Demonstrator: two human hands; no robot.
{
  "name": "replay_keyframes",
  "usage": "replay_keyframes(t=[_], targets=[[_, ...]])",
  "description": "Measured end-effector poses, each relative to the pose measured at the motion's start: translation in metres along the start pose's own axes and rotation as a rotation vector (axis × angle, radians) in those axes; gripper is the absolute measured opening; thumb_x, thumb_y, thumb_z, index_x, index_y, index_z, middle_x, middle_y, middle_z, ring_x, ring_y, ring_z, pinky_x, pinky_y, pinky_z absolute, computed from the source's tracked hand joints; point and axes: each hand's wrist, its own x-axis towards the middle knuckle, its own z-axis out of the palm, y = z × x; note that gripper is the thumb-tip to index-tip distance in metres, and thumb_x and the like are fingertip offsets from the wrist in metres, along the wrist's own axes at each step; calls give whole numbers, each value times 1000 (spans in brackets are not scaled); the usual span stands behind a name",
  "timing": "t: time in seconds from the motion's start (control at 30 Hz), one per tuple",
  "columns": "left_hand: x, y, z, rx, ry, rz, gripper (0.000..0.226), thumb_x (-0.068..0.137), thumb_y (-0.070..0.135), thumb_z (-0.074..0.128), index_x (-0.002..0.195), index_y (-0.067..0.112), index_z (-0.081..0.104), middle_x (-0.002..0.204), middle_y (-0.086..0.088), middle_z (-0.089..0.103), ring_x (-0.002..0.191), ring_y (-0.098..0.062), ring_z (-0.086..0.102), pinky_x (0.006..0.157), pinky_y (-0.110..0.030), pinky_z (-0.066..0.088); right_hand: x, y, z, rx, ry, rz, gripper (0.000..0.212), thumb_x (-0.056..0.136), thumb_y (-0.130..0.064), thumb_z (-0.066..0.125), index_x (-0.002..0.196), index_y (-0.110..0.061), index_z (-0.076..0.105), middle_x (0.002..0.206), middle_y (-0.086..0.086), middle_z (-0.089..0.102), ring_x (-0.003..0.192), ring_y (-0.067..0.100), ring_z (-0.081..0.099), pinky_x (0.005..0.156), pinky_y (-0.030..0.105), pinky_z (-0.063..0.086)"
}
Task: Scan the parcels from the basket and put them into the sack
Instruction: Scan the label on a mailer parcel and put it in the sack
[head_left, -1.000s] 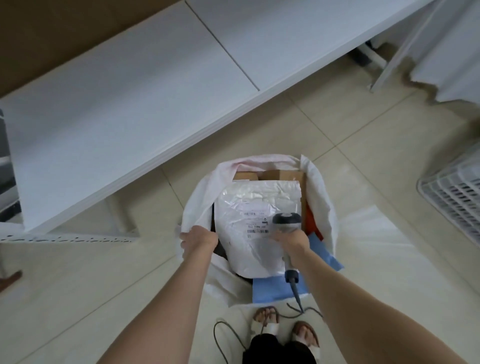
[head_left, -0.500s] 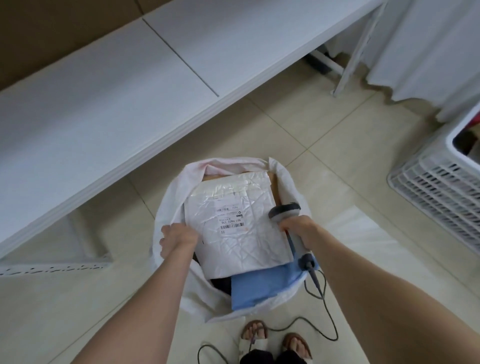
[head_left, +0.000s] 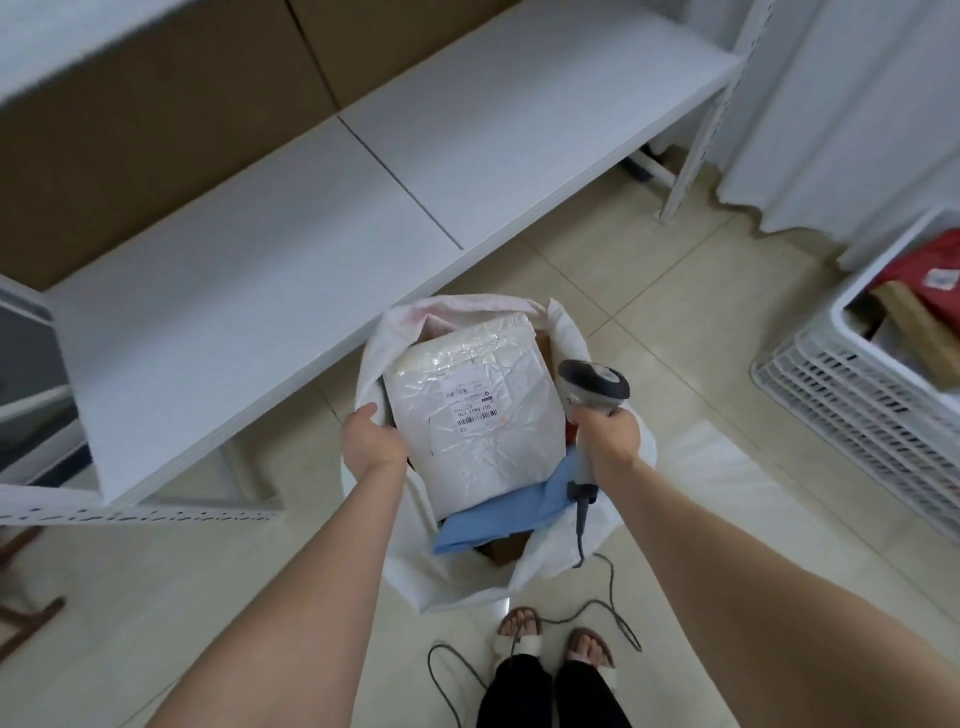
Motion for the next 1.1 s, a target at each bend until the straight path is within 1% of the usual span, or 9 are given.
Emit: replay_keyframes(t=[0.13, 0.27, 0.4, 0.57, 0.73, 0.8, 0.87, 0.97, 1.1], targets=[[-19, 34, -43, -69, 131, 49, 41, 89, -5, 44, 127, 5, 57, 136, -11, 50, 116, -31, 53, 93, -28, 37, -37, -43, -14, 28, 58, -64, 13, 81, -22, 66, 90, -14, 61, 75, -1, 59, 68, 14, 54, 52, 22, 37], [-30, 42, -70, -24, 0, -63, 45, 91, -3, 46, 135, 6, 51, 143, -14, 45, 128, -32, 46, 107, -32, 35, -61, -60, -27, -57, 64, -53, 18, 82, -21, 65, 96, -10, 61, 82, 4, 61, 71, 20, 54, 60, 27, 39], [-31, 63, -98, -156, 108, -90, 46, 89, -2, 43, 132, 11, 53, 137, -13, 50, 122, -34, 51, 104, -38, 41, -79, -89, -44, 11, 171, -102, 16, 80, -19, 66, 93, -11, 61, 82, 6, 61, 82, 29, 59, 70, 33, 43], [-36, 62, -101, -77, -9, -116, 48, 91, 1, 48, 138, 7, 47, 145, -12, 42, 129, -33, 45, 107, -37, 37, -85, -86, -51, -63, 162, -40, 28, 82, -20, 66, 107, -7, 63, 95, 10, 65, 89, 30, 60, 78, 37, 49], [-27, 59, -103, -96, 160, 101, 44, 89, -6, 41, 130, 4, 54, 143, -11, 43, 127, -32, 47, 105, -36, 38, -89, -96, -52, 25, 319, -73, 39, 80, -16, 68, 115, -8, 54, 94, 4, 57, 84, 25, 52, 77, 35, 43], [-19, 56, -94, -39, 106, 84, 46, 89, -5, 43, 135, 1, 48, 145, -13, 38, 128, -32, 45, 105, -36, 36, -83, -93, -45, 3, 254, -65, 36, 80, -16, 67, 113, -6, 57, 90, 4, 58, 81, 24, 53, 72, 33, 41], [-12, 45, -83, 73, -27, -53, 47, 90, -2, 45, 137, -2, 43, 144, -17, 37, 128, -33, 45, 104, -37, 38, -75, -81, -35, -55, 158, 3, 29, 82, -16, 66, 109, -5, 61, 82, 4, 59, 74, 23, 54, 66, 30, 40], [-6, 34, -74, 197, -152, -88, 47, 92, 1, 46, 139, -1, 40, 146, -16, 34, 128, -33, 44, 102, -36, 39, -69, -57, -22, -105, 93, 45, 20, 83, -13, 65, 102, -5, 65, 78, 4, 59, 71, 21, 52, 68, 30, 40], [10, 37, -72, 71, -31, 34, 47, 87, -4, 49, 134, -3, 46, 148, -13, 33, 128, -31, 45, 106, -32, 34, -66, -50, -7, -141, 125, 33, 29, 83, -18, 65, 108, -4, 63, 98, 12, 67, 88, 31, 61, 75, 35, 48]])
